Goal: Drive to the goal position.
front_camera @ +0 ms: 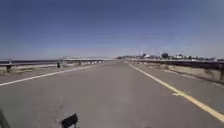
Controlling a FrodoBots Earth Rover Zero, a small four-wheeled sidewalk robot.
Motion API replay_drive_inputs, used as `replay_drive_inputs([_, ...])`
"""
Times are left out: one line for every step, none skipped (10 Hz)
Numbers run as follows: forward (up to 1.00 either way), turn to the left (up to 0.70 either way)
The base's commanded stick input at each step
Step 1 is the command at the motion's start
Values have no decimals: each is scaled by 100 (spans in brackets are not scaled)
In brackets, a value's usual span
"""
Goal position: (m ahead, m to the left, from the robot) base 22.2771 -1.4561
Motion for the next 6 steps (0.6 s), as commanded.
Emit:
replay_drive_inputs([100,0])
replay_drive_inputs([100,0])
replay_drive_inputs([100,0])
replay_drive_inputs([100,0])
replay_drive_inputs([100,0])
replay_drive_inputs([100,0])
